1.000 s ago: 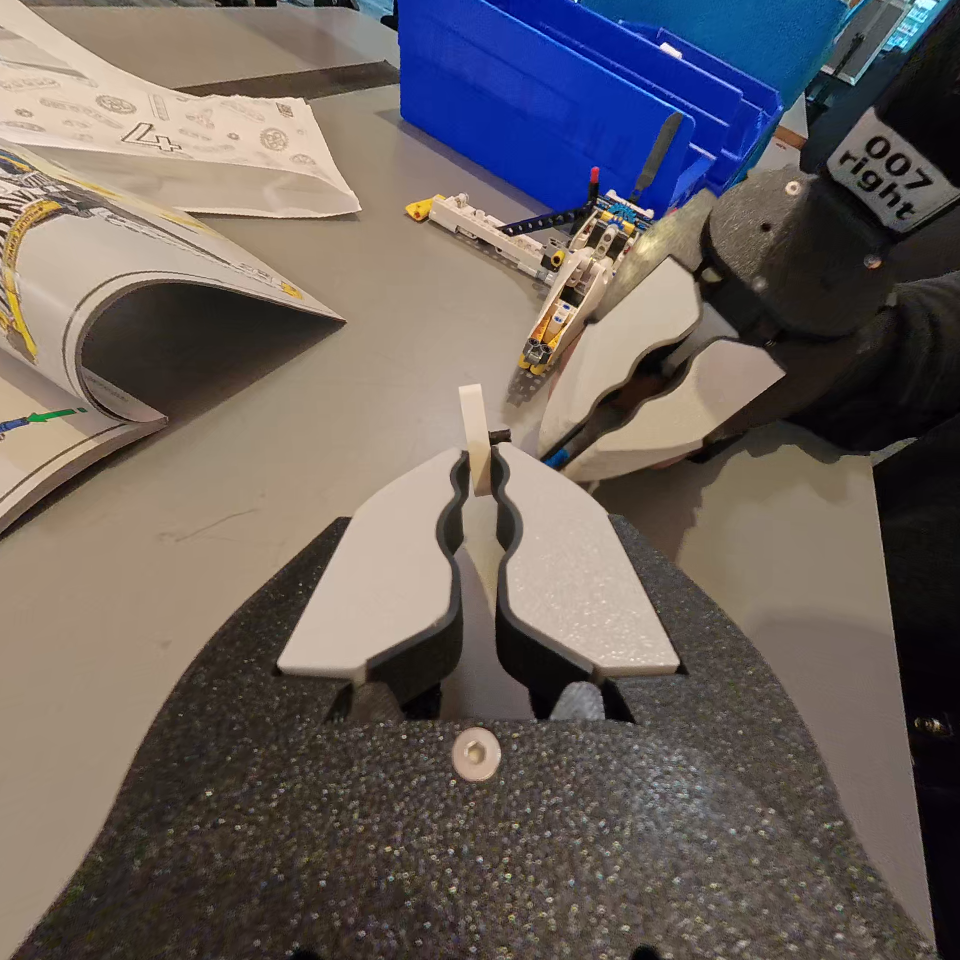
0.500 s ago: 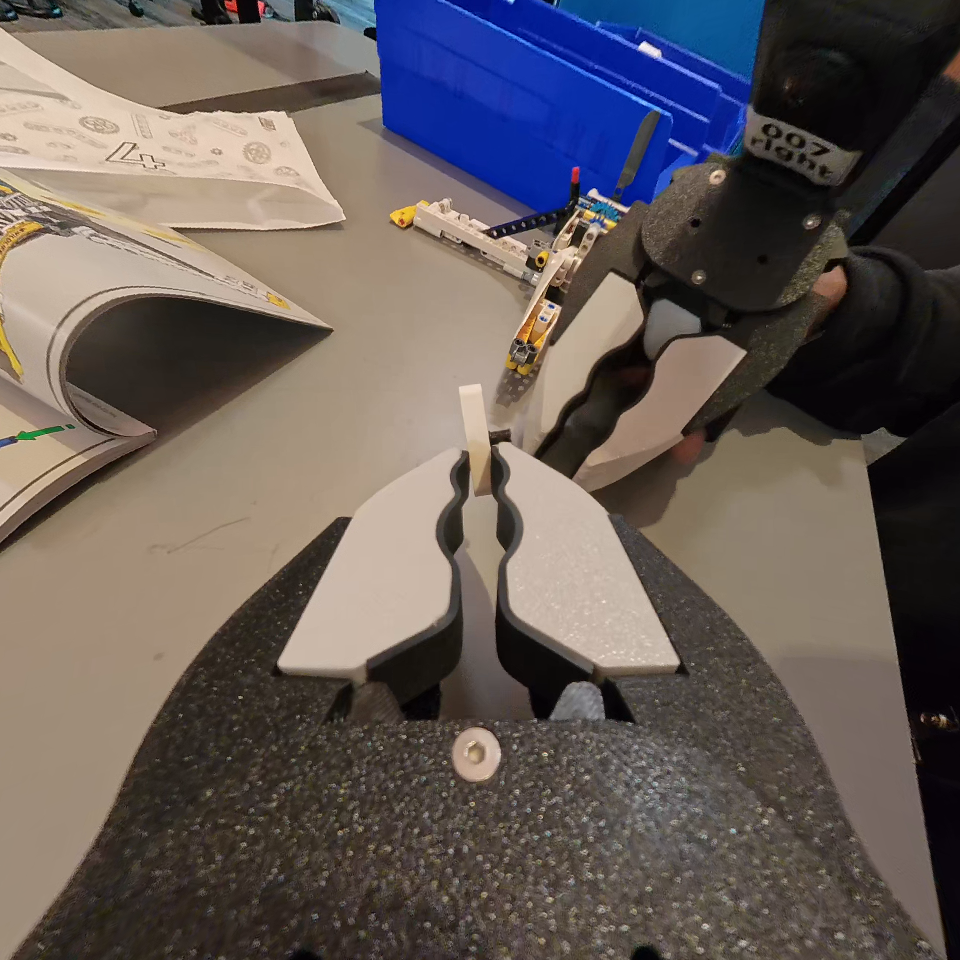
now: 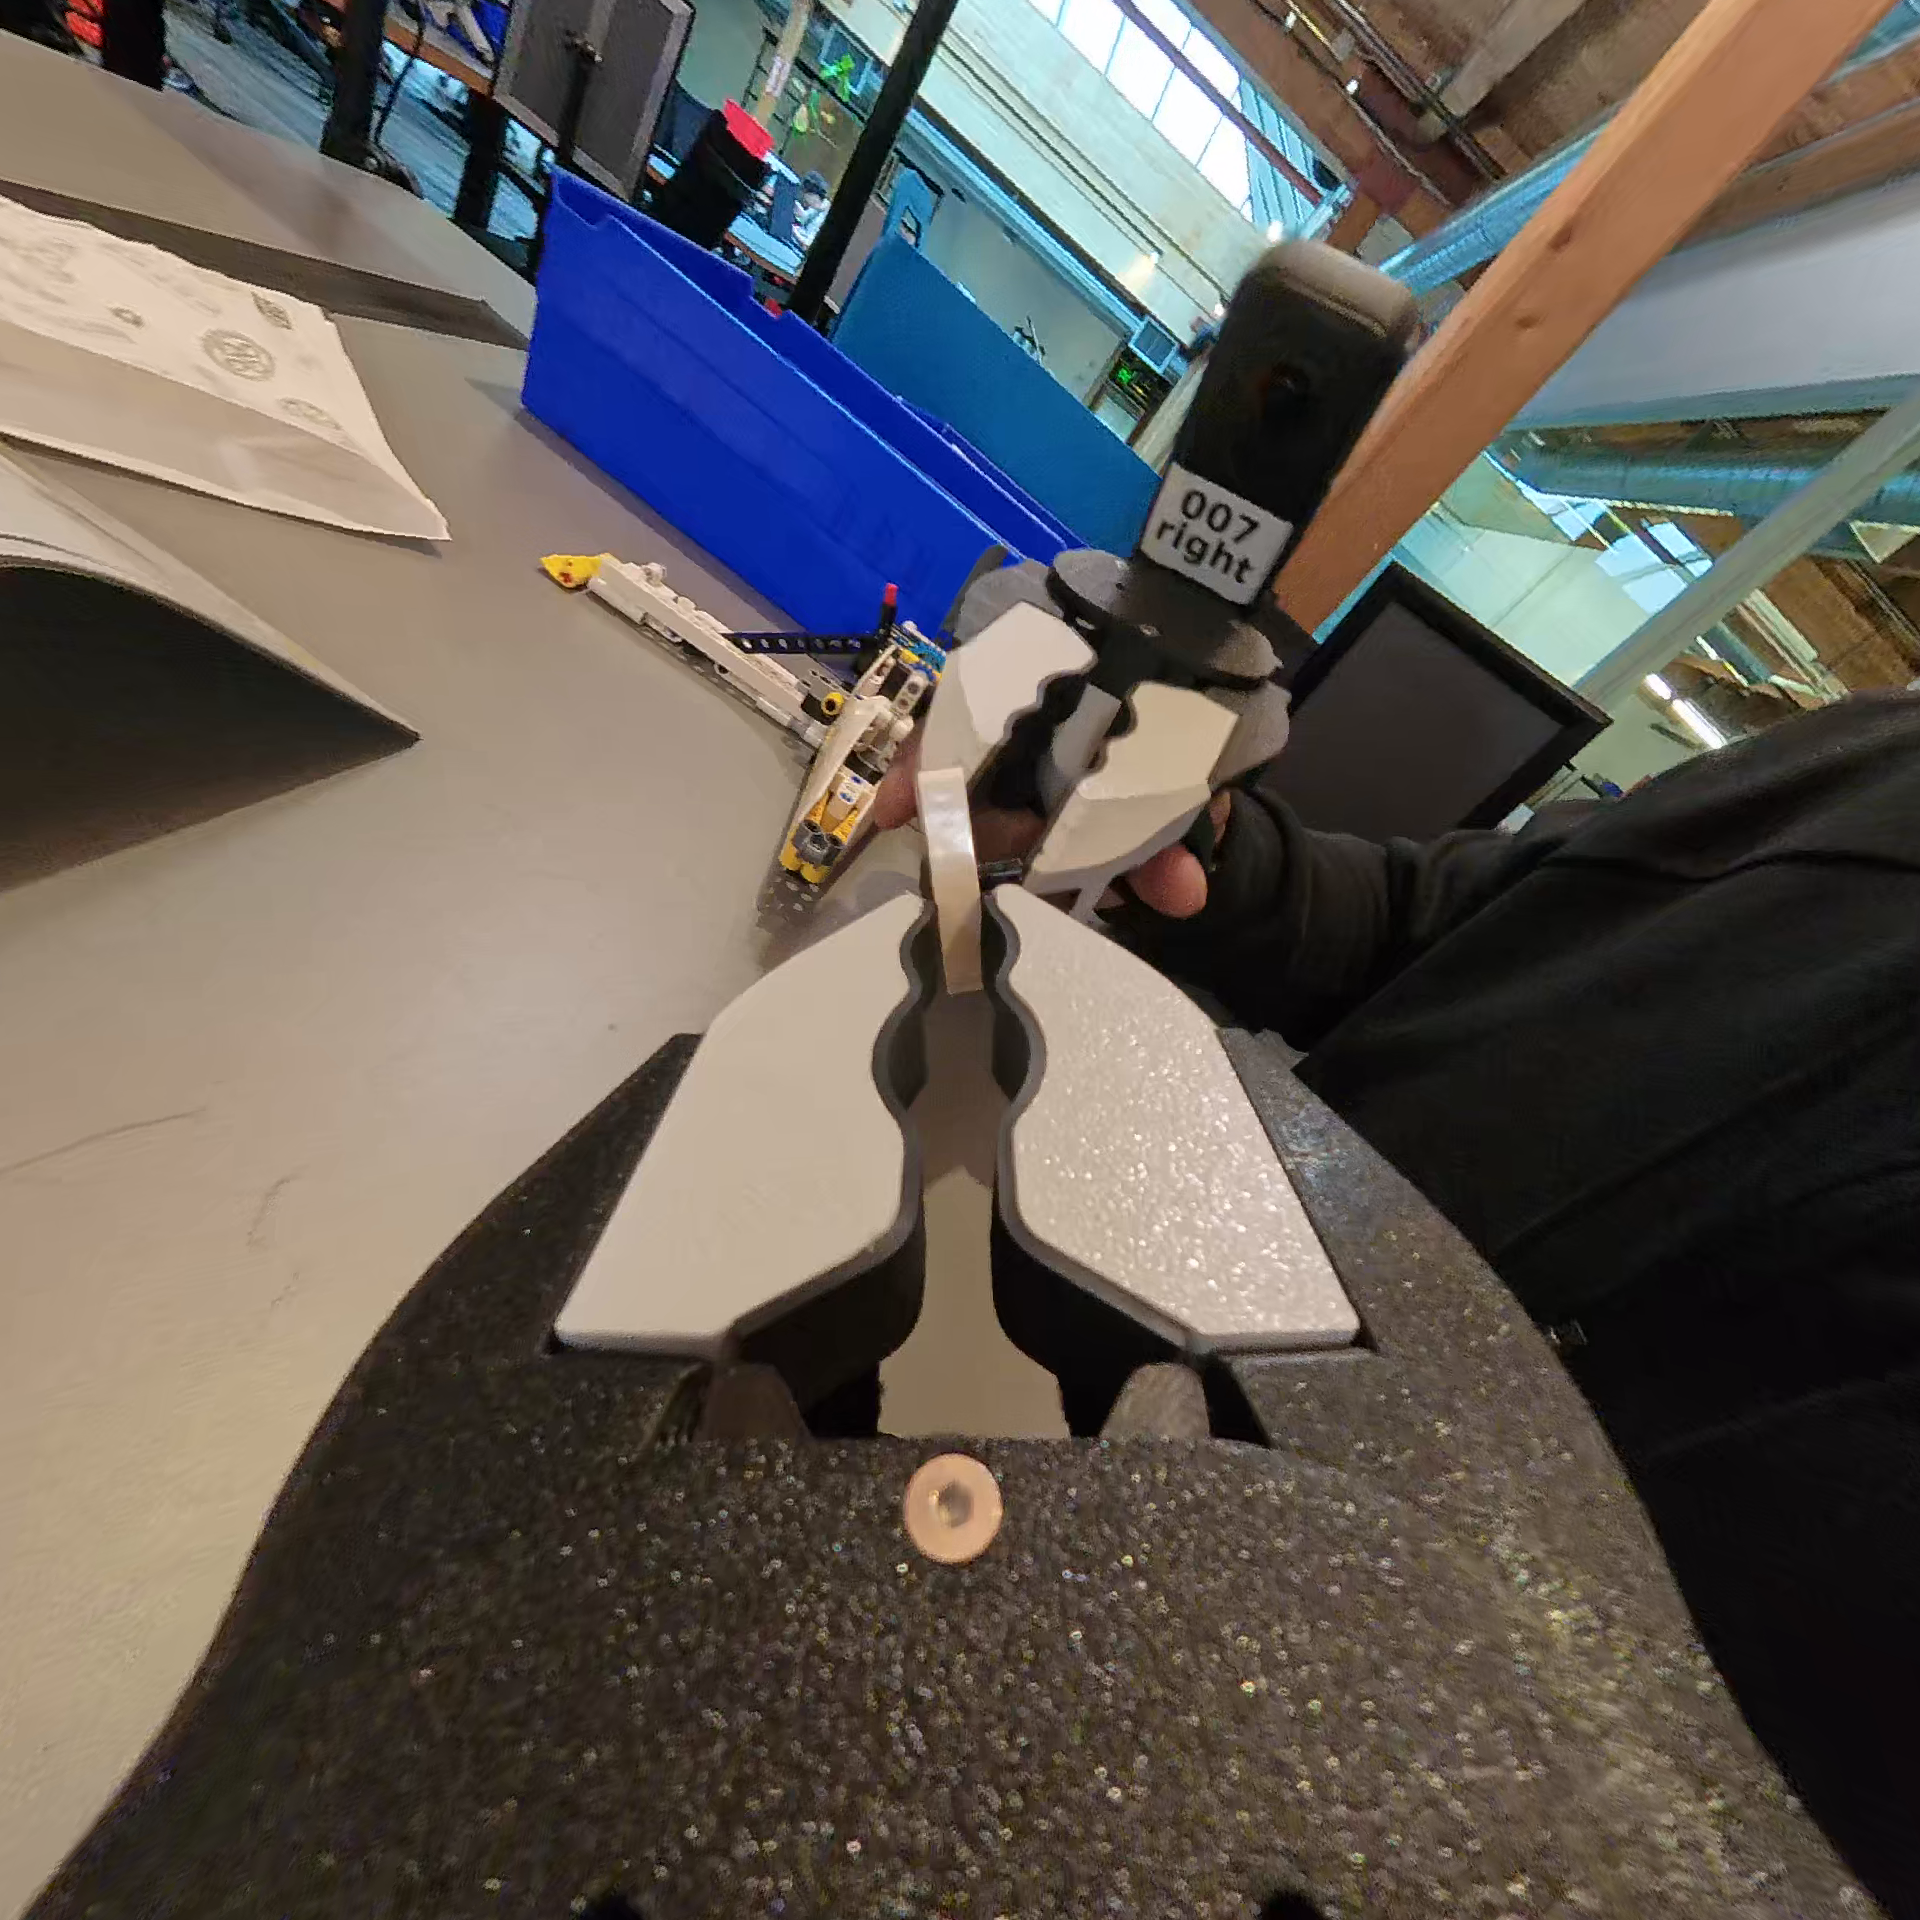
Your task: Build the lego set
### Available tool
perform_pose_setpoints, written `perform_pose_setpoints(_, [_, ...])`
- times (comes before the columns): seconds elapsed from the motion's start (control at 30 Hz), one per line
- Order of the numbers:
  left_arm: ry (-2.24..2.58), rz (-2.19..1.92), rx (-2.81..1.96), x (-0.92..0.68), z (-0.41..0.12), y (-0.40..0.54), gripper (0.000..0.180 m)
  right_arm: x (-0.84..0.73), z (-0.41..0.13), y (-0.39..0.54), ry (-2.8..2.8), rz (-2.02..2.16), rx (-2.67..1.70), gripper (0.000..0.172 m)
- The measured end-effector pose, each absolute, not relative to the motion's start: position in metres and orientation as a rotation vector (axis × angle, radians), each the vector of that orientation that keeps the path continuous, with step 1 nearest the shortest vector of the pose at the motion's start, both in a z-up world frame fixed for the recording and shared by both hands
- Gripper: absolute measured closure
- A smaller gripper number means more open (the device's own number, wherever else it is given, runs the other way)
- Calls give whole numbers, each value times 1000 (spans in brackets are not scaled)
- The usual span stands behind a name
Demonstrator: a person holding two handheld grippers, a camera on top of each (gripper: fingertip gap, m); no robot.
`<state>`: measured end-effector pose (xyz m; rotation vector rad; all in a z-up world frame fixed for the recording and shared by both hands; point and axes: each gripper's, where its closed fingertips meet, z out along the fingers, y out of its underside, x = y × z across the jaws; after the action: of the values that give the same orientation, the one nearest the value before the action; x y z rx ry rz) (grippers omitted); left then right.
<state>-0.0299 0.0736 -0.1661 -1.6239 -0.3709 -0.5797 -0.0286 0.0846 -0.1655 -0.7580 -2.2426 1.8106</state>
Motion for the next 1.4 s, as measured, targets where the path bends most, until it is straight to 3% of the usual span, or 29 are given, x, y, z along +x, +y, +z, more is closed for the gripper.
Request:
perform_pose_setpoints(0.77, [-48, -364, -1706, -1, -167, 82, 173, -11, -156, 78, -2304, 2155, -821, 164])
perform_pose_setpoints(0.8, [-79, -320, -1685, -7, -164, 83, 164, -12, -154, 79, -2285, 2173, -831, 164])
perform_pose_setpoints(0.93, [-213, -139, -1742, -35, -170, 86, 94, -15, -150, 84, -2257, 2159, -821, 164])
perform_pose_setpoints(0.97, [-197, -97, -1781, -36, -175, 86, 93, -15, -150, 83, -2263, 2146, -813, 164])
perform_pose_setpoints(1.07, [-86, -147, -1826, -18, -183, 90, 127, -13, -152, 83, -2289, 2118, -792, 164])
perform_pose_setpoints(1.4, [-83, -394, -1821, 3, -183, 93, 159, -5, -160, 84, -2384, 2079, -716, 164])
